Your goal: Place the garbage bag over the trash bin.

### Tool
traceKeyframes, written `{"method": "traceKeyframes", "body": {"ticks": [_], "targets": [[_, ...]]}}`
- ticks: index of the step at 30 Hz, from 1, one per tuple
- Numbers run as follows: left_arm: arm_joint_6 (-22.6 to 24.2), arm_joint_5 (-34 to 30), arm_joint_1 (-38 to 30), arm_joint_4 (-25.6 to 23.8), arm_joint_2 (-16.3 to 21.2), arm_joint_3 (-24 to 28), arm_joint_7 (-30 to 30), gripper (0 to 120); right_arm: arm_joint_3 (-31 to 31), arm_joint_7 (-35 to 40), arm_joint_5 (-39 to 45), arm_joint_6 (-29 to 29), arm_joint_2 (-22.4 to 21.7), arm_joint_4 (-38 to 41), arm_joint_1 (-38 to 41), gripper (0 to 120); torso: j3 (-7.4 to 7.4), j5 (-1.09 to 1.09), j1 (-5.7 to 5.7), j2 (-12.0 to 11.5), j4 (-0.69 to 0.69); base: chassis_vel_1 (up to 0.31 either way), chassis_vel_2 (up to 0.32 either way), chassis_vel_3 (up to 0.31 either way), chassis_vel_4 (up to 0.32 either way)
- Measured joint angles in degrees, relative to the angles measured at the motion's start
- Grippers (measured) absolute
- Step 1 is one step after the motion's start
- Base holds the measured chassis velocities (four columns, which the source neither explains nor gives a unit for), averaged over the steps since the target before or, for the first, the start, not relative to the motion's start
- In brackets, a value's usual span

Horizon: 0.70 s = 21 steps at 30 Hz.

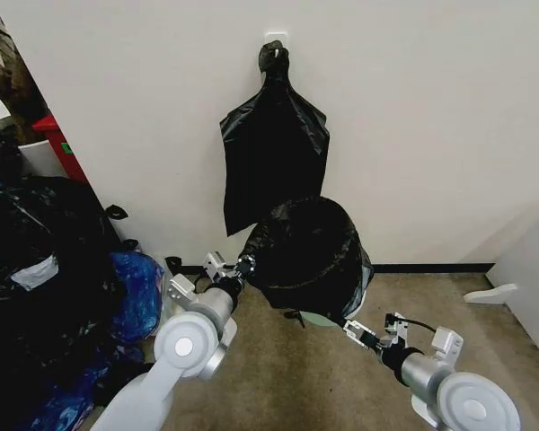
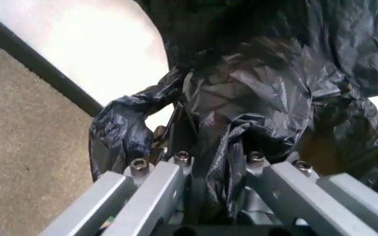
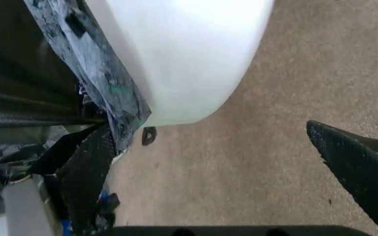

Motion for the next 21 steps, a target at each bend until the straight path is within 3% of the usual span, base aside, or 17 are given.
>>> {"method": "traceKeyframes", "body": {"ticks": [4,8,13,21], "targets": [[0.5,1.0,-0.2,0.0,0.3,0.1,0.1,5,1.1,-4.6,-3.2,-0.4,-0.5,0.6,-1.6,100,0.00,0.00,0.00,0.0,-0.02,0.000,0.000,0.000,0.000],[1.6,6.7,0.1,1.2,0.9,0.9,2.1,5,1.7,-12.7,-14.4,2.1,-1.6,4.6,-6.3,100,0.00,0.00,0.00,0.0,-0.01,0.000,0.000,0.000,0.000],[2.1,11.7,0.2,2.8,0.9,1.3,4.4,5,1.6,-16.0,-20.4,3.3,-2.0,9.0,-9.3,100,0.00,-0.01,0.00,0.0,-0.01,0.000,0.000,0.000,0.000],[3.5,20.9,1.3,4.5,2.3,1.3,10.3,5,4.6,-12.3,-17.2,3.0,-4.5,16.7,-13.4,100,-0.01,-0.02,0.00,0.0,-0.01,0.000,0.000,0.000,0.000]]}}
